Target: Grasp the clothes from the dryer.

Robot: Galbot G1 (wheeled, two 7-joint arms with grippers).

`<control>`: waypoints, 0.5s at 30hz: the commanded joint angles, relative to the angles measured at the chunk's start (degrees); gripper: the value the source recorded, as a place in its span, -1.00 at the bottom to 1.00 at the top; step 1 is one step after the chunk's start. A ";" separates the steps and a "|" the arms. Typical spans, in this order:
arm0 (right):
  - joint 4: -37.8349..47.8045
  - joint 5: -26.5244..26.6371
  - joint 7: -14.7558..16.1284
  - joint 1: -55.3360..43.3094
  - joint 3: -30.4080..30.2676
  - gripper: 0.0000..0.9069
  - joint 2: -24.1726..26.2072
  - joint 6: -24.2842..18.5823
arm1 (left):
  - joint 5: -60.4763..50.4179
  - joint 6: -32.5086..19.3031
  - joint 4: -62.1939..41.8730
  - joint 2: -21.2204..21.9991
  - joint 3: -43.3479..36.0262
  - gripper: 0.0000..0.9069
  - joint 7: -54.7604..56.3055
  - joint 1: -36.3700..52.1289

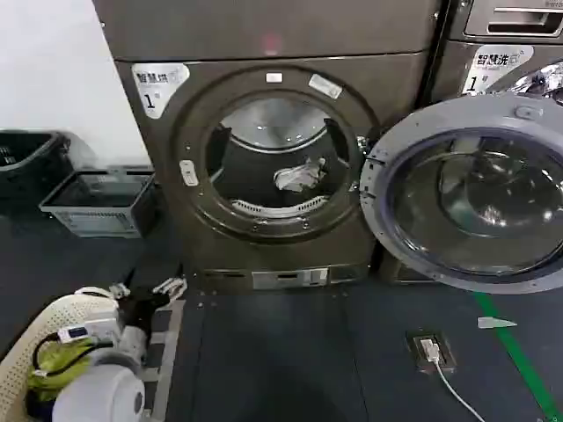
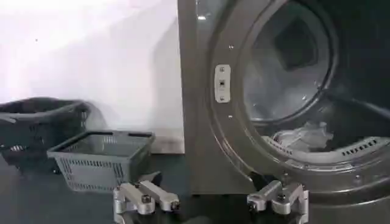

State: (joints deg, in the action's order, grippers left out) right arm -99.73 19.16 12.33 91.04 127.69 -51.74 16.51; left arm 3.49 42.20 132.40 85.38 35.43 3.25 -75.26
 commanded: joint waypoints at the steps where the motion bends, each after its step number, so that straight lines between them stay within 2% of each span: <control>1: 0.37 1.30 -3.25 -0.02 -0.92 1.00 0.10 -1.79 | -0.40 2.80 0.16 0.12 -0.10 1.00 -0.09 -0.04; 2: 1.01 1.19 -3.39 0.03 -1.27 1.00 0.09 -4.60 | -0.48 2.80 0.19 0.14 -0.09 1.00 -0.15 -0.04; 3: 1.24 0.35 -3.32 -0.01 -1.38 1.00 0.06 -5.40 | -0.51 2.80 0.23 0.15 -0.10 1.00 -0.19 -0.07; 9: 0.90 0.44 -3.15 -0.17 -1.53 1.00 -0.33 -4.65 | -0.32 2.80 0.37 0.28 -0.09 1.00 -0.26 -0.33; 15: 1.27 0.56 -4.33 -0.48 -1.67 1.00 -0.15 -3.34 | 0.08 2.80 0.74 0.23 -0.08 1.00 -0.22 -0.20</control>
State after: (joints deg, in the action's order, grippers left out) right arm -98.71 19.87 8.72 90.89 126.34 -52.03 13.96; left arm 3.31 42.19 133.17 85.61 35.39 3.03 -75.46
